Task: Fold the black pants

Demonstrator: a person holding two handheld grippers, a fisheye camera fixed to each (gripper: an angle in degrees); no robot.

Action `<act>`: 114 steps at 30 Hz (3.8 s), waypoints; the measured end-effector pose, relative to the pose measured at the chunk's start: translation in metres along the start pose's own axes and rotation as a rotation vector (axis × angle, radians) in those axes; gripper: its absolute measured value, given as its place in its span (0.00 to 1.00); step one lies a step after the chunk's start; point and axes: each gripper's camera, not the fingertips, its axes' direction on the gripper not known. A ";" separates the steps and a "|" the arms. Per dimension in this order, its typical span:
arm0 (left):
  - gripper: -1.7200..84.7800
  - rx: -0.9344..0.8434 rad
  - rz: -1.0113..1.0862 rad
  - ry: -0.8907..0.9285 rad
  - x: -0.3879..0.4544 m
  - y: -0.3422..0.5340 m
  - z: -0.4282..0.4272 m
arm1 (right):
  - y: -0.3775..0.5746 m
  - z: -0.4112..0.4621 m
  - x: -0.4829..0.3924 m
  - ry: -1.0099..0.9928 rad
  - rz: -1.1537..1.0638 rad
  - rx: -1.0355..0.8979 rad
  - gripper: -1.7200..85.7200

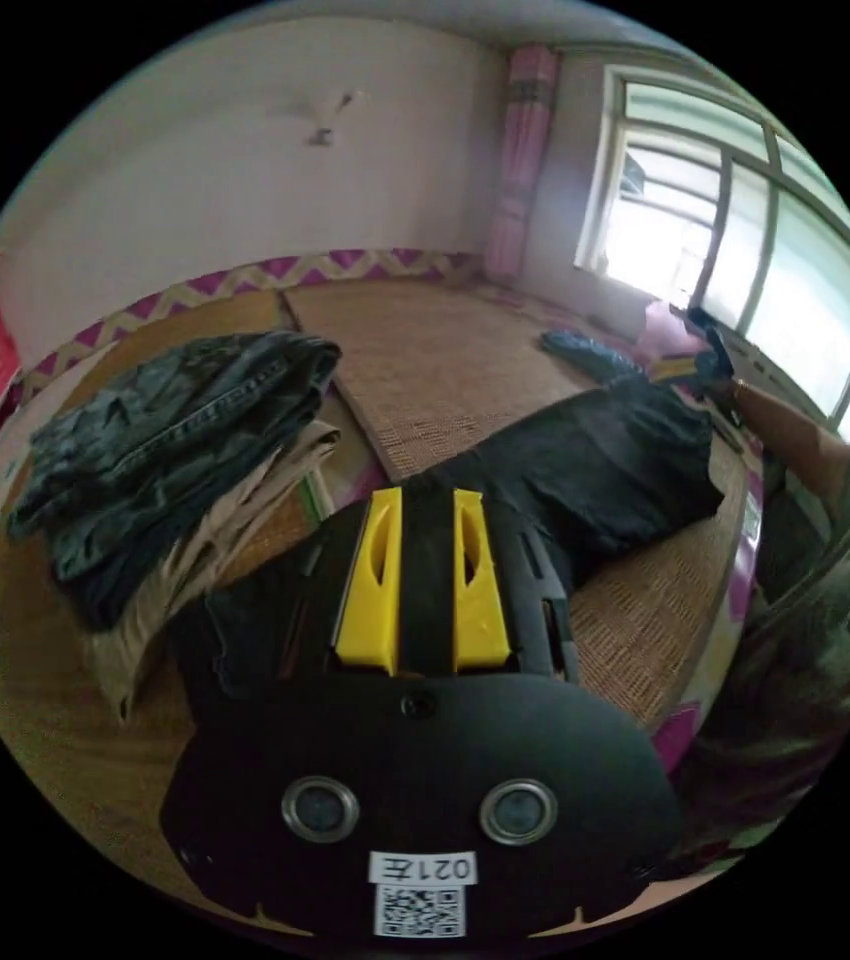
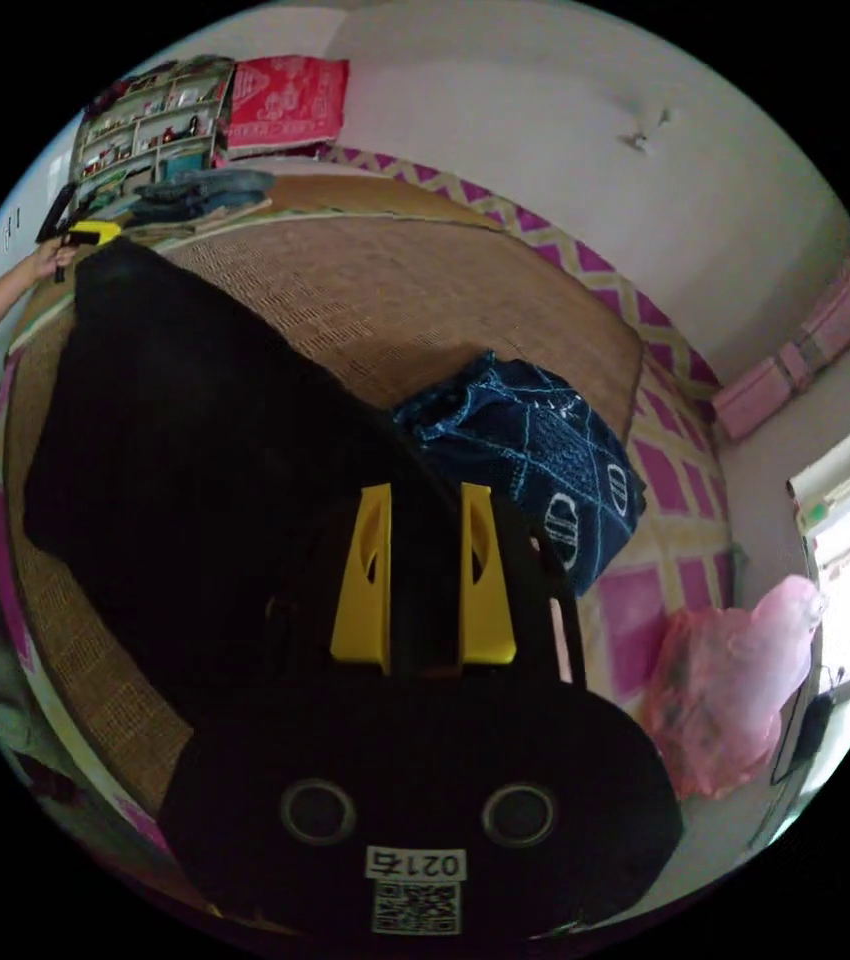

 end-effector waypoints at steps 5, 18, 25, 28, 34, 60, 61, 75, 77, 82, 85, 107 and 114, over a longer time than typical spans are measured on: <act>0.13 -0.188 0.143 0.033 0.010 -0.028 0.040 | -0.022 0.017 0.004 -0.183 -0.124 -0.115 0.08; 0.02 -0.278 0.286 -0.002 0.044 -0.008 0.033 | -0.006 -0.074 -0.009 -0.198 -0.106 0.057 0.01; 0.01 0.080 0.341 -0.012 0.092 0.044 -0.102 | 0.043 -0.208 -0.036 -0.232 -0.109 0.273 0.01; 0.01 0.169 0.378 0.016 0.125 0.093 -0.169 | 0.096 -0.281 -0.070 -0.252 -0.148 0.353 0.02; 0.01 0.099 0.322 0.140 0.181 0.201 -0.218 | 0.199 -0.351 -0.167 -0.297 -0.190 0.305 0.03; 0.02 0.028 -0.479 -0.368 0.110 0.368 -0.310 | 0.236 -0.308 -0.122 -0.132 0.365 0.035 0.06; 0.01 0.028 -0.459 -0.391 0.113 0.372 -0.313 | 0.237 -0.303 -0.125 -0.110 0.325 0.027 0.03; 0.01 0.076 -0.441 -0.490 0.141 0.418 -0.350 | 0.244 -0.342 -0.148 0.142 0.343 0.043 0.01; 0.01 0.045 -0.422 -0.531 0.148 0.420 -0.353 | 0.251 -0.350 -0.141 0.135 0.383 0.060 0.01; 0.01 -0.002 -0.384 -0.577 0.154 0.426 -0.360 | 0.254 -0.364 -0.141 0.223 0.365 0.036 0.01; 0.01 0.039 -0.427 -0.543 0.150 0.438 -0.371 | 0.266 -0.375 -0.125 0.206 0.473 0.057 0.02; 0.10 0.313 -1.013 -0.157 0.148 0.590 -0.486 | 0.492 -0.505 -0.027 -0.207 1.334 0.451 0.14; 0.10 0.286 -1.028 -0.152 0.130 0.595 -0.485 | 0.504 -0.469 0.012 -0.336 1.448 0.393 0.14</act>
